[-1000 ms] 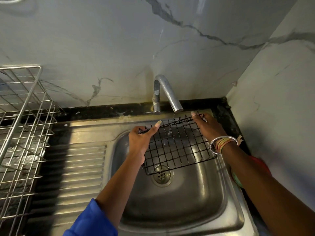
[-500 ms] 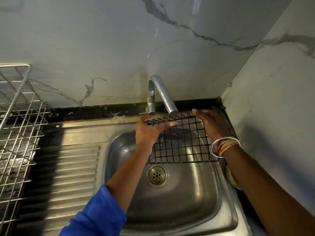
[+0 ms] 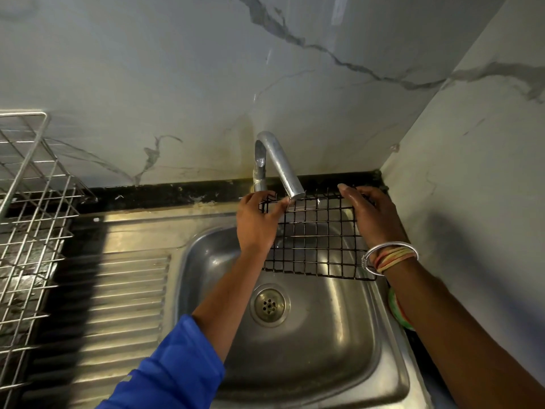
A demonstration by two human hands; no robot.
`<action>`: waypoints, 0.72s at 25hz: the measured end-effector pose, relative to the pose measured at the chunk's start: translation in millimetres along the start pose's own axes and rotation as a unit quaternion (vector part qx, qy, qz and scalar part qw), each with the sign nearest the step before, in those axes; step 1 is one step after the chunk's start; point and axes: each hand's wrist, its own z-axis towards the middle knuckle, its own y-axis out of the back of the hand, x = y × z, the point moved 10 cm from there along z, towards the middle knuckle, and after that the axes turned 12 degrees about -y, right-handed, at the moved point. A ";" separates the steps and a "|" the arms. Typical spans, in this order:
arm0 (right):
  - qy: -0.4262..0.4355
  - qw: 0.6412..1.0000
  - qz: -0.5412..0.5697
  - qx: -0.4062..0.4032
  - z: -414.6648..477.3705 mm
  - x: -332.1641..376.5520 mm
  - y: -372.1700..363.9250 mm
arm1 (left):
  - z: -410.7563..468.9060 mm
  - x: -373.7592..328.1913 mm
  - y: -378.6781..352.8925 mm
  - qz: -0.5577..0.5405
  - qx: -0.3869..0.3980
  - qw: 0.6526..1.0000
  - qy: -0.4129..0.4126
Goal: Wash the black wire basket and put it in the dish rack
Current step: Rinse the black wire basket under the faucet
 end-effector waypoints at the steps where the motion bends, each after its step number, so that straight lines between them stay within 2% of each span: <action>1: 0.012 1.000 -0.003 -0.006 -2.3 3.0 -1.3 | -5.0 1.1 -5.6 0.009 0.015 1.000 0.024; 4: 0.035 0.999 -0.038 -0.017 -8.1 8.4 -9.6 | -20.1 9.9 -20.9 0.007 0.073 0.993 0.095; 9: 0.029 0.999 -0.046 0.003 -5.1 -4.3 -30.1 | -25.9 20.9 -11.9 0.009 0.094 0.987 0.127; 11: 0.021 0.999 -0.045 0.012 -7.0 -6.8 -38.2 | -27.5 30.2 1.8 -0.004 0.069 0.990 0.125; 14: 0.011 0.999 -0.033 0.036 -12.1 -11.0 -54.3 | -24.1 55.5 28.4 -0.004 -0.007 0.995 0.095; 18: 0.014 0.997 -0.041 0.064 -18.0 -13.0 -78.8 | -23.8 85.7 43.1 0.024 -0.028 0.997 0.067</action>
